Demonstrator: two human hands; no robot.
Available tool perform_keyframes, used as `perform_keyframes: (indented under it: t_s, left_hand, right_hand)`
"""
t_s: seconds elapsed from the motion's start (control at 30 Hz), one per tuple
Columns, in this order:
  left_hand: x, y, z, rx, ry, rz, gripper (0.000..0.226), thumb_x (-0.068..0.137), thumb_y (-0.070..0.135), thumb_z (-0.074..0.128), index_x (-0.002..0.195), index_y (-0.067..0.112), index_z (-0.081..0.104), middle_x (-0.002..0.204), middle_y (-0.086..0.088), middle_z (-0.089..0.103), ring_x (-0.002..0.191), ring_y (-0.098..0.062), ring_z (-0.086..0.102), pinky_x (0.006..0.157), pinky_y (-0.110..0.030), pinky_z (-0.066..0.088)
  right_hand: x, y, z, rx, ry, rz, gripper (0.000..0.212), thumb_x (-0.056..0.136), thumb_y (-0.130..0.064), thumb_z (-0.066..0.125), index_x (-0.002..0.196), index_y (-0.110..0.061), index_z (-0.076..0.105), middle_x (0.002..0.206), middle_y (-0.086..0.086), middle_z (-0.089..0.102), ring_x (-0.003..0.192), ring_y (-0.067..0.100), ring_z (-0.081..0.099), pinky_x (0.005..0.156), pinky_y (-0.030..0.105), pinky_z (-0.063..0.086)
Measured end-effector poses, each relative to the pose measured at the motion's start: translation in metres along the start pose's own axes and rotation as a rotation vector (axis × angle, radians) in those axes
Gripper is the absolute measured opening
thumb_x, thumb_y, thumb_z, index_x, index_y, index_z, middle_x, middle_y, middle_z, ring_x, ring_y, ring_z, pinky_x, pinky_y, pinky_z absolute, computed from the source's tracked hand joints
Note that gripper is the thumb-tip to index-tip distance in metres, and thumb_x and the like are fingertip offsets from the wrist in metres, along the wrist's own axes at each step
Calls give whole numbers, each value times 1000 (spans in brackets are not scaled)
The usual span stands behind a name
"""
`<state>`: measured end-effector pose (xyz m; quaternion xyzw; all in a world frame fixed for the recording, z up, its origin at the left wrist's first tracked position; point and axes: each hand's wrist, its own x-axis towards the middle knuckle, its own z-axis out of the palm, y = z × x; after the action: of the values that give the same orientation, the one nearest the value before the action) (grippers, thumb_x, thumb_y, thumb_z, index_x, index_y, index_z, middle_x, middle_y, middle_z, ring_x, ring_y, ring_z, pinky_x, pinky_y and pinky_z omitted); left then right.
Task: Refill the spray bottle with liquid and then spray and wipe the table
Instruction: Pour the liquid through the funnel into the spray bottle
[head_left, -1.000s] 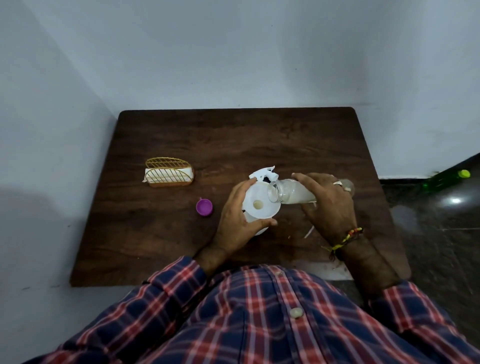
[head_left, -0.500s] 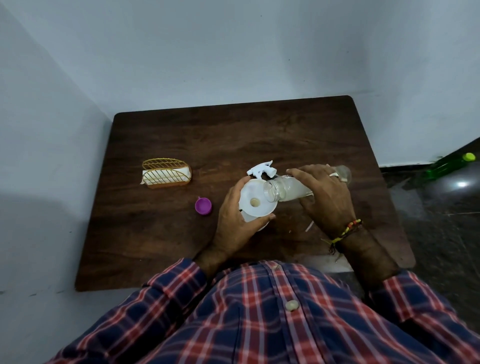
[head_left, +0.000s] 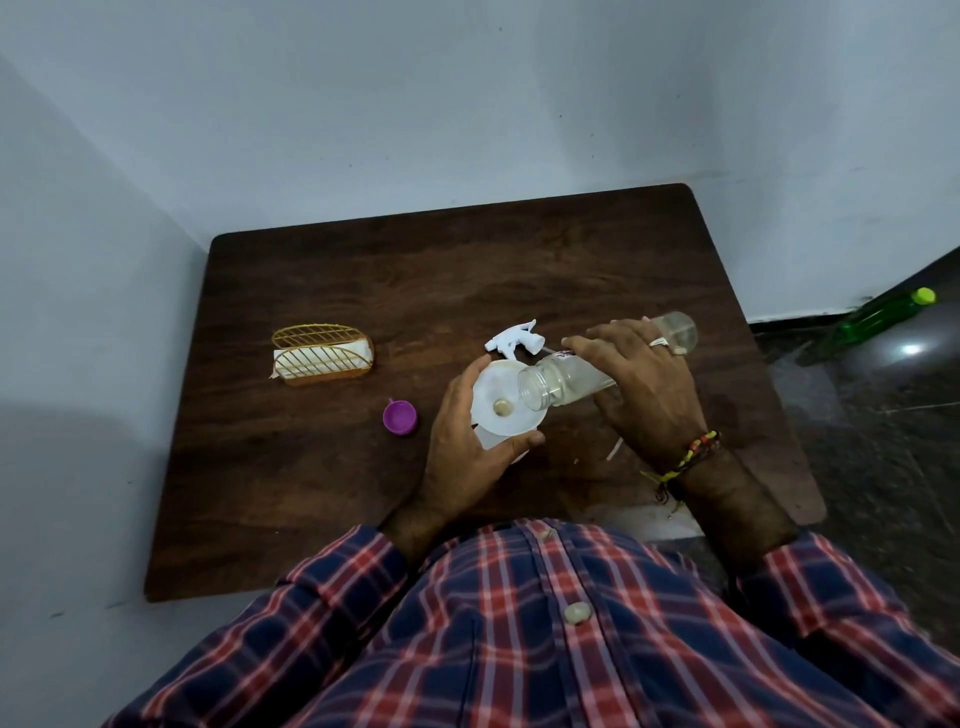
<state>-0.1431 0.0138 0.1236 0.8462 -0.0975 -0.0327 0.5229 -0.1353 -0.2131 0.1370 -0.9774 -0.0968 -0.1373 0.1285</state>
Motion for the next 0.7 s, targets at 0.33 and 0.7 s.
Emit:
perform_keyframes:
  t_s: [0.33,0.7]
  left_hand:
    - [2,-5,4,19,-6,-52,91,70,38,85,145,16,37,138,14,43,123,17,37,99,0,31]
    - [1,-1,4,38,8,-49,88,71,32,85,143,14,38,135,16,42,122,22,34,101,-1,31]
  right_hand:
    - [1,0,0,-31,15,-26,60,76,-2,73,130,-25,60,121,9,65,122,34,56,105,55,45]
    - [2,0,-1,-37,3,-13,63,75,1,71,131,-25,61,122,9,64,124,34,54,108,55,42]
